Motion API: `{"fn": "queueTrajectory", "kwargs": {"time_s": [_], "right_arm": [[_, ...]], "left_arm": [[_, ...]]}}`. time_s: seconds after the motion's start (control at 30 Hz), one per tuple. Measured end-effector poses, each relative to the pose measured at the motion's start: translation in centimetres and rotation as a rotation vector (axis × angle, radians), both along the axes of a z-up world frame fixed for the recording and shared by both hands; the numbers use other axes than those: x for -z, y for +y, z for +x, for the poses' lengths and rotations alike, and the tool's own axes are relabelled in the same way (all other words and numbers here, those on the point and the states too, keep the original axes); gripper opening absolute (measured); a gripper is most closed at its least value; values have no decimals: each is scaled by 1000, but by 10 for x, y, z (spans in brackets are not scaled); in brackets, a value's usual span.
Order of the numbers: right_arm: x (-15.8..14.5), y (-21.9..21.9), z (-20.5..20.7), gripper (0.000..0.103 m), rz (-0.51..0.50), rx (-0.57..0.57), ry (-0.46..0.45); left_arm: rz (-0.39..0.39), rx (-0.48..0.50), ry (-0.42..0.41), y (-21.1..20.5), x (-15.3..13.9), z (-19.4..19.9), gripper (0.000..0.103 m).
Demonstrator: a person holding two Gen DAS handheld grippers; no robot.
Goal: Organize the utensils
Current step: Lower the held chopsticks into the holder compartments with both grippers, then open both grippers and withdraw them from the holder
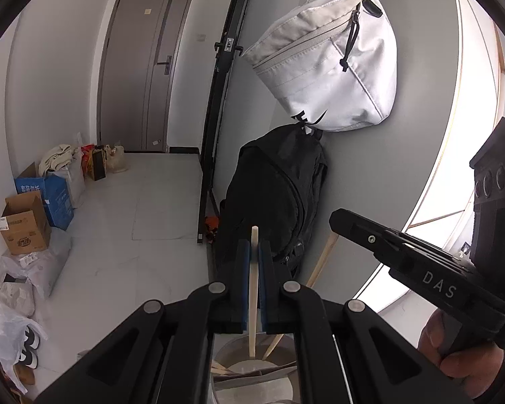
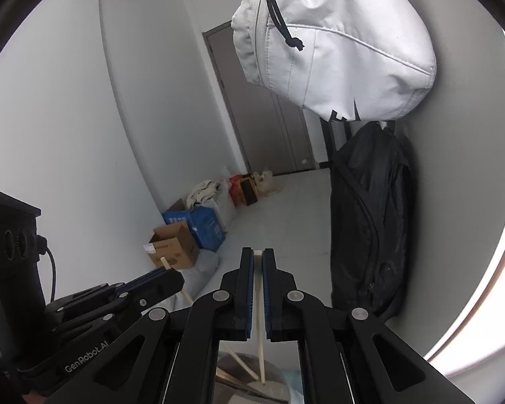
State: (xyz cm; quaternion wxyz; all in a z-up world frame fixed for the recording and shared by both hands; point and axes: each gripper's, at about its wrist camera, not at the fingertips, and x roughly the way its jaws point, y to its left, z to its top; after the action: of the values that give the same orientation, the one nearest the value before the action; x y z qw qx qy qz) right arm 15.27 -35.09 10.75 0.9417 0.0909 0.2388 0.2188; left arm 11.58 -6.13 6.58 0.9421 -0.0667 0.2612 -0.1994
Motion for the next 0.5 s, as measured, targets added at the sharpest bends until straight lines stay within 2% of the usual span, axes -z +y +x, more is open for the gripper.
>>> {"fn": "queueTrajectory", "kwargs": {"time_s": [0.2,0.3,0.5], "right_arm": [[22,7,-3,7,-12,-55,33],[32,12,-6,7,-6,-107,59],[46,4,-17,9,7,-90,101]], "left_arm": [[-46,69,42,4,12,6,1],[-74,109,172,6,23,14,1],[-125,69,242,25,23,8,1]]}}
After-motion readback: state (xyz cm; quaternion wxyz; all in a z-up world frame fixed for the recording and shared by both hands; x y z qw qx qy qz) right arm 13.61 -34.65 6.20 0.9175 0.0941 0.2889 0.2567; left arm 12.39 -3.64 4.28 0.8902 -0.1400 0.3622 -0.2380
